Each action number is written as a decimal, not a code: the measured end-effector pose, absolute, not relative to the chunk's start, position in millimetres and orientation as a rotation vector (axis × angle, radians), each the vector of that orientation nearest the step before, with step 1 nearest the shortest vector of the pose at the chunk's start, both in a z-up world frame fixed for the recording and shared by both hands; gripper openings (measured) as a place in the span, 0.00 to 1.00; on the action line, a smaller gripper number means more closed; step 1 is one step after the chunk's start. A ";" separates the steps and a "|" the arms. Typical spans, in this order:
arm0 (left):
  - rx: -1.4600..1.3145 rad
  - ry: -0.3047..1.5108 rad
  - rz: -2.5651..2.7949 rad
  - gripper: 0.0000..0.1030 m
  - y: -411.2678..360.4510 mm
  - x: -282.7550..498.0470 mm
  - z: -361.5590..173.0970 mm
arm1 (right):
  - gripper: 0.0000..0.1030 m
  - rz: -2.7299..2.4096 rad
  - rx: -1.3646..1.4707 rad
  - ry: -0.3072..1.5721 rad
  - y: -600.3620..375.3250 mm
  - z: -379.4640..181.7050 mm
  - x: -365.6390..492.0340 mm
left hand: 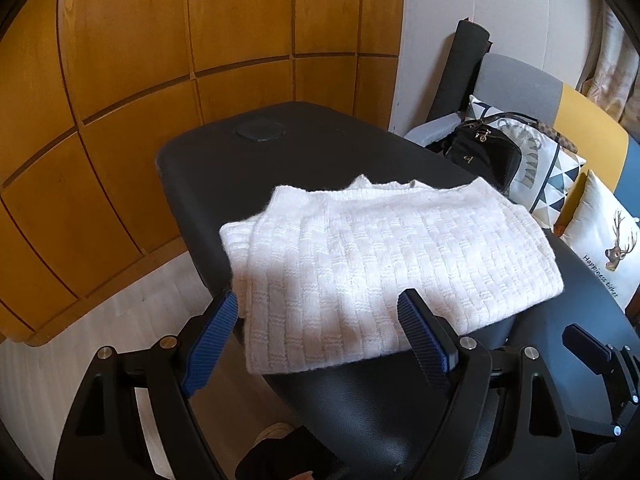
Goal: Fold clothes
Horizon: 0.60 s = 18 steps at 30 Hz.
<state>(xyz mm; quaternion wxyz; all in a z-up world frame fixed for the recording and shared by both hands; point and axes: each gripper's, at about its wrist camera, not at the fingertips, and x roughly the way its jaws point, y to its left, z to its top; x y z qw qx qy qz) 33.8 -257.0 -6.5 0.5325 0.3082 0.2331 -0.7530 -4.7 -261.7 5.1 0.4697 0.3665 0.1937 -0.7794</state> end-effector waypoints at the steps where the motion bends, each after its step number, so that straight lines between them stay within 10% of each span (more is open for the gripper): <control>1: 0.734 0.560 -1.799 0.82 -256.9 34.1 -5.7 | 0.84 -1.911 0.898 0.474 -261.3 5.1 -4.9; 18: 0.733 0.625 -1.802 0.82 -262.7 38.3 -2.8 | 0.84 -1.914 0.904 0.465 -259.7 5.0 -3.4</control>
